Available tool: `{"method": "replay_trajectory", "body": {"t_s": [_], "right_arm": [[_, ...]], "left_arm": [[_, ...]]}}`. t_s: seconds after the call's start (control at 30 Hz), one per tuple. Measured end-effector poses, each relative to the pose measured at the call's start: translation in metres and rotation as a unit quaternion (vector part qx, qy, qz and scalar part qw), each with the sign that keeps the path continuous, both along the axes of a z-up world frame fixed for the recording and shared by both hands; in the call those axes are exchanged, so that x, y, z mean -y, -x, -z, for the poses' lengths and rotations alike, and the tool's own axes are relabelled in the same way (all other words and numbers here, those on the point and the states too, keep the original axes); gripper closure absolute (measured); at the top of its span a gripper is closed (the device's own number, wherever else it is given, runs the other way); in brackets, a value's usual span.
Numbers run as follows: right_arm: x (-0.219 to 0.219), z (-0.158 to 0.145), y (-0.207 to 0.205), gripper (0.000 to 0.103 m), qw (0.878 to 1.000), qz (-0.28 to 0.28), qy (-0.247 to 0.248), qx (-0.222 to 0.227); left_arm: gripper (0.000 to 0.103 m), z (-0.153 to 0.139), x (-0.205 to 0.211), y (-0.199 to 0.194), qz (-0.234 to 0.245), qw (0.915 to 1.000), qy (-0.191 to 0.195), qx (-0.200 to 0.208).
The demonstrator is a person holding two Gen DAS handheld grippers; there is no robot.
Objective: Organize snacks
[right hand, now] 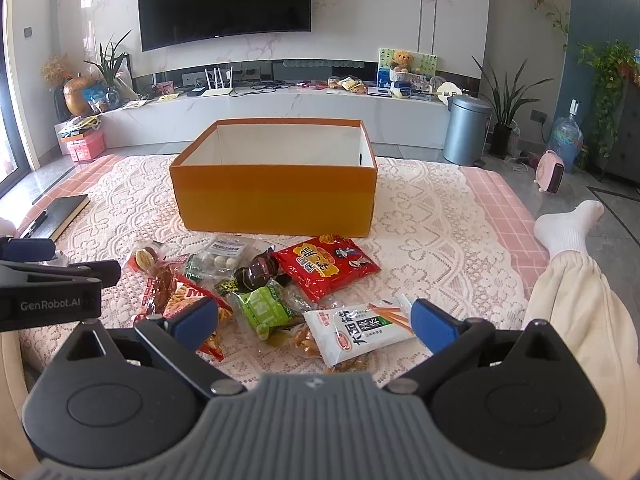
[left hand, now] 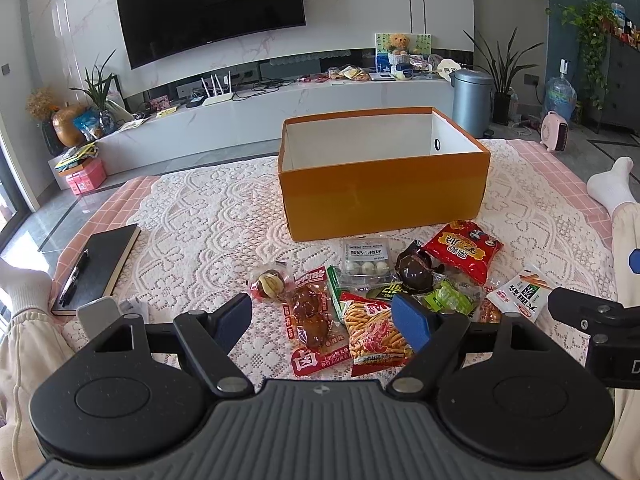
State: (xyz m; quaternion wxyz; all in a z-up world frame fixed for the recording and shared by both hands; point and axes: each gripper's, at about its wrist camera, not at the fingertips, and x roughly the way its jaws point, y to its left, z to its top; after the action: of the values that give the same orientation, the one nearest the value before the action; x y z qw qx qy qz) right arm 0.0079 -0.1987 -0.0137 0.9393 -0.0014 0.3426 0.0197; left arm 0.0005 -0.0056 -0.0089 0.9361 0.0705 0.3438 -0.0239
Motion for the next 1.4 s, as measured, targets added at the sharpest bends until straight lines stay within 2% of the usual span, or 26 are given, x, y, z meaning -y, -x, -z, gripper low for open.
{"method": "replay_trajectory", "body": {"t_s": [1.4], "right_arm": [[0.0019,0.0082,-0.0059,0.004,1.000,0.011,0.003,-0.022]], "left_arm": [[0.010,0.0040,0.0037,-0.0011,0.007,0.9999,-0.001,-0.009]]}}
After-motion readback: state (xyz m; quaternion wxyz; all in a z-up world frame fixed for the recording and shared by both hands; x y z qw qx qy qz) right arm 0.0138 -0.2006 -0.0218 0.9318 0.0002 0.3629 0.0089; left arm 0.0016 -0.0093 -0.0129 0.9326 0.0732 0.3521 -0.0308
